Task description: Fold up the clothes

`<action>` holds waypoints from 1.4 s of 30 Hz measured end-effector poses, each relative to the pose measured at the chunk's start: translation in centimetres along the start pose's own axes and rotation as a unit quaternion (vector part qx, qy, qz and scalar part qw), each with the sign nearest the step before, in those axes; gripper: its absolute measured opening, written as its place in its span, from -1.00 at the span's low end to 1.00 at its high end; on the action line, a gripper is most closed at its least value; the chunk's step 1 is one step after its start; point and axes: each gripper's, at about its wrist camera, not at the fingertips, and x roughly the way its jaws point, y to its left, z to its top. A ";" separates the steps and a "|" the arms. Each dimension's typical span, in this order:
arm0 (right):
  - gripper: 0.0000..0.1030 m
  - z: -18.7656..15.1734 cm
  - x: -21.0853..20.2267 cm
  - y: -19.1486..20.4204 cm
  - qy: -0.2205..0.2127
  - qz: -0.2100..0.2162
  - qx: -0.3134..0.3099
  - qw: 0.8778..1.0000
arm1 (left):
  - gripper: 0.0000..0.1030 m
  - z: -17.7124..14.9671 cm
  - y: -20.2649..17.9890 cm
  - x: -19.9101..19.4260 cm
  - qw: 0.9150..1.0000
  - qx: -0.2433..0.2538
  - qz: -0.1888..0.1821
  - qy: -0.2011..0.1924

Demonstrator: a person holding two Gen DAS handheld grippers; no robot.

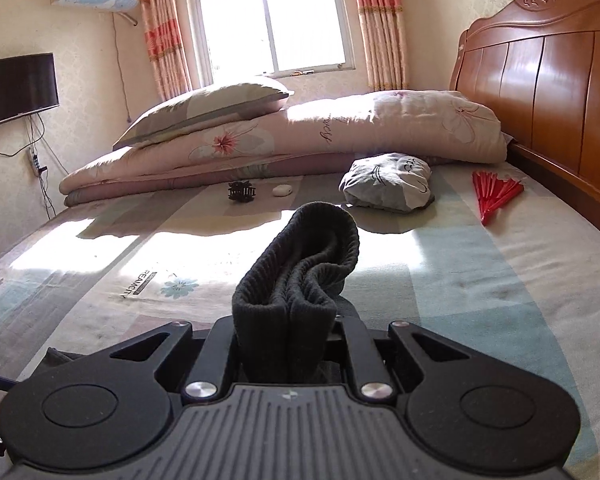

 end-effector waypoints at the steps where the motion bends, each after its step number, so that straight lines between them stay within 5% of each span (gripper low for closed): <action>1: -0.72 0.2 0.1 0.9 0.002 0.004 -0.011 1.000 | 0.71 -0.2 0.2 -0.1 1.000 0.002 0.003 0.000; 11: -0.72 0.7 1.3 8.7 0.021 0.064 -0.098 0.993 | 0.71 -1.7 2.2 -1.4 1.000 -0.011 0.007 -0.008; 21: -0.72 -0.2 3.0 17.4 0.044 0.120 -0.199 0.972 | 0.71 -2.4 3.8 -2.4 1.000 0.021 0.015 -0.003; 30: -0.72 -1.6 4.5 24.5 0.054 0.143 -0.285 0.946 | 0.71 -4.1 5.9 -3.2 1.000 -0.009 0.019 -0.006; 42: -0.72 -2.6 6.3 29.2 0.068 0.150 -0.334 0.928 | 0.71 -5.0 7.4 -4.1 0.999 -0.033 0.031 -0.009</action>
